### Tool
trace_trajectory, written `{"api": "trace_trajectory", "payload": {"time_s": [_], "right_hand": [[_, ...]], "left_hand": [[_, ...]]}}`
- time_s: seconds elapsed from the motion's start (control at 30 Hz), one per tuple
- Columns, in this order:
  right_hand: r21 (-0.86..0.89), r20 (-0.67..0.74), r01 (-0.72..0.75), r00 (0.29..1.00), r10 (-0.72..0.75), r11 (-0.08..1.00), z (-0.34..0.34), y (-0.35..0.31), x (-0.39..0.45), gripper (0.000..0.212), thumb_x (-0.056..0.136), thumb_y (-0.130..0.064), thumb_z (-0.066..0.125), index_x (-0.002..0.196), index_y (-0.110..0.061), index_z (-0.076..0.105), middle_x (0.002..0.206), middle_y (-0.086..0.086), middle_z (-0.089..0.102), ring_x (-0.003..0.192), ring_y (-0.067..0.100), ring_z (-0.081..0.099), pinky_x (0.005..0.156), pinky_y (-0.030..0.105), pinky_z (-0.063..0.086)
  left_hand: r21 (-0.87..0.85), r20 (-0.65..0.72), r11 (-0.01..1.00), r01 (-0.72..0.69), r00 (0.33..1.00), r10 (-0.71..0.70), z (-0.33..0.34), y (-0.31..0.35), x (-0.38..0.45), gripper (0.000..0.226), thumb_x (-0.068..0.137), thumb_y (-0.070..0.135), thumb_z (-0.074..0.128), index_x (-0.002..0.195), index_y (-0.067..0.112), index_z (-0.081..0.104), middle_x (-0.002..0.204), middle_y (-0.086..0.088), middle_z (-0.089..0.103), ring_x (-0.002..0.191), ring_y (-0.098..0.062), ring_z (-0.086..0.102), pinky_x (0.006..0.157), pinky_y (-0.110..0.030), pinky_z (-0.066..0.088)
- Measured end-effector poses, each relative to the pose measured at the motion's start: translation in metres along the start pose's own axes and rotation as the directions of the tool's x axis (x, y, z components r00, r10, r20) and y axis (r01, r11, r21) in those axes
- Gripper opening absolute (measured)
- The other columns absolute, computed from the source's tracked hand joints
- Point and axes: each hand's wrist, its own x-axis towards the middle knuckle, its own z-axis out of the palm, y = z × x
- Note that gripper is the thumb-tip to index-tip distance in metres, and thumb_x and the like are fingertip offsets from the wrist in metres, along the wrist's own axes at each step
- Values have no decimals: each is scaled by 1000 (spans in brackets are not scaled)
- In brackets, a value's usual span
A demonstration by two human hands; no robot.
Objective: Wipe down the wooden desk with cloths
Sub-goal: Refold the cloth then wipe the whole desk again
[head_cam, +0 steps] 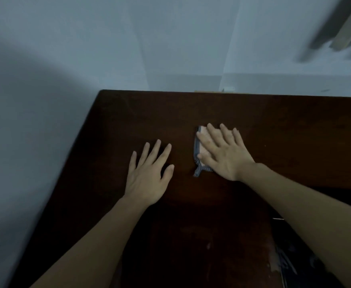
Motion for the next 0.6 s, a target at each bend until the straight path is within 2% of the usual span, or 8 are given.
{"api": "trace_trajectory", "payload": {"time_s": [0.13, 0.23, 0.33, 0.4, 0.5, 0.53, 0.6], "right_hand": [[11, -14, -21, 1000, 21, 1000, 4, -6, -5, 80, 85, -74, -14, 157, -39, -20, 168, 2, -21, 153, 33, -20, 122, 57, -11], [37, 5, 73, 997, -73, 997, 9, -26, -42, 74, 92, -73, -11, 157, -38, -20, 166, 3, -23, 153, 33, -21, 122, 58, -10], [20, -13, 204, 979, -204, 979, 26, -39, -84, 73, 98, -72, 0, 161, -36, -1, 169, 7, -4, 155, 37, -4, 122, 57, -2], [7, -5, 233, 972, -233, 972, 33, -36, -93, 71, 101, -71, 11, 162, -35, 9, 169, 8, 6, 154, 38, 3, 119, 58, 1], [19, -21, 210, 978, -209, 978, 23, -24, -72, 71, 96, -76, 2, 157, -43, -13, 168, 1, -16, 154, 32, -17, 122, 52, -12], [7, -27, 170, 985, -170, 985, 17, -18, -59, 72, 92, -76, -5, 154, -44, -20, 166, -1, -21, 153, 30, -21, 122, 52, -14], [-7, -58, 79, 995, -79, 997, 9, -3, -28, 75, 88, -76, -14, 154, -42, -22, 167, -1, -21, 154, 29, -19, 124, 52, -10]], "left_hand": [[46, 6, 999, 25, 1000, -25, 8, -2, 2, 59, 106, 55, 20, 159, 44, -2, 168, 11, -13, 154, -15, -18, 123, -43, -13], [52, 1, 998, 30, 1000, -30, 8, 0, 2, 59, 106, 55, 18, 159, 44, -2, 168, 11, -13, 154, -15, -18, 124, -44, -11], [56, -21, 998, 27, 999, -25, 9, 1, -1, 59, 105, 55, 17, 159, 43, -3, 168, 10, -13, 154, -15, -18, 125, -44, -11], [62, -35, 998, 25, 999, -23, 10, 1, -2, 59, 104, 55, 16, 159, 43, -4, 168, 10, -13, 154, -15, -19, 125, -44, -10], [71, -3, 997, 41, 999, -41, 9, 2, 0, 58, 104, 55, 16, 157, 44, -7, 167, 11, -16, 153, -15, -20, 125, -44, -11], [68, 7, 997, 44, 999, -45, 8, 2, 1, 58, 105, 55, 17, 157, 45, -7, 167, 11, -16, 153, -14, -20, 124, -44, -11], [67, -4, 997, 43, 999, -43, 9, 1, 1, 58, 105, 55, 18, 157, 45, -5, 167, 11, -15, 153, -14, -19, 125, -44, -10]]}}
